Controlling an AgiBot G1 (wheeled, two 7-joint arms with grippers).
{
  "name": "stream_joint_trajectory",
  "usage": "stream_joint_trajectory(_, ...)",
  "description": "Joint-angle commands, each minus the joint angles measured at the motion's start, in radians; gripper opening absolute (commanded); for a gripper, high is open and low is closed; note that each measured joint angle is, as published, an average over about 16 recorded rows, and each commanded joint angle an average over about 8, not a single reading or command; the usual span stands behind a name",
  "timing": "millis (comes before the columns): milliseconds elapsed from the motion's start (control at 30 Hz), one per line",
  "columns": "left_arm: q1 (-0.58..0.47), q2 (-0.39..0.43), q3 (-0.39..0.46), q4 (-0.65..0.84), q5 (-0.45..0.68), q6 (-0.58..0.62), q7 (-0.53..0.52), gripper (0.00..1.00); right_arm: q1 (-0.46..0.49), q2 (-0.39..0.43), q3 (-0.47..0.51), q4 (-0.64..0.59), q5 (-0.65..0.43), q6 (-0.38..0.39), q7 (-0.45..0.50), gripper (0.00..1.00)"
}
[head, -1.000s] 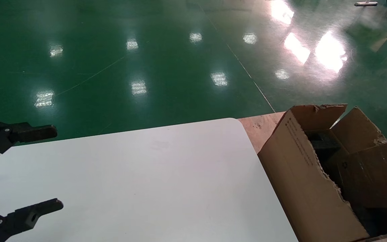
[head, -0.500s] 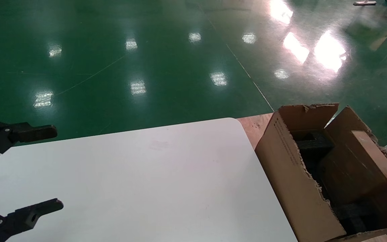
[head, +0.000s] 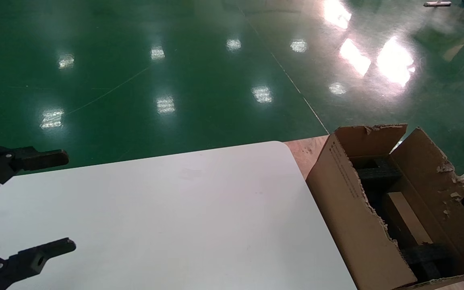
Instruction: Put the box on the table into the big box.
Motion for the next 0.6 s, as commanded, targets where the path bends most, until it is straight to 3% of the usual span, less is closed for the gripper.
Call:
stream_joint_trajectory(33, 0.000, 0.000, 0.000, 0.000, 0.000, 0.000, 0.000, 1.00, -0.011, -0.004, 0.010, 0.011, 0.003, -0.005, -0.002, 1.00)
stream_joint_trajectory(600, 0.000, 0.000, 0.000, 0.000, 0.000, 0.000, 0.000, 1.00, -0.079, -0.103, 0.160, 0.381, 0.023, 0.065, -0.077, 1.00)
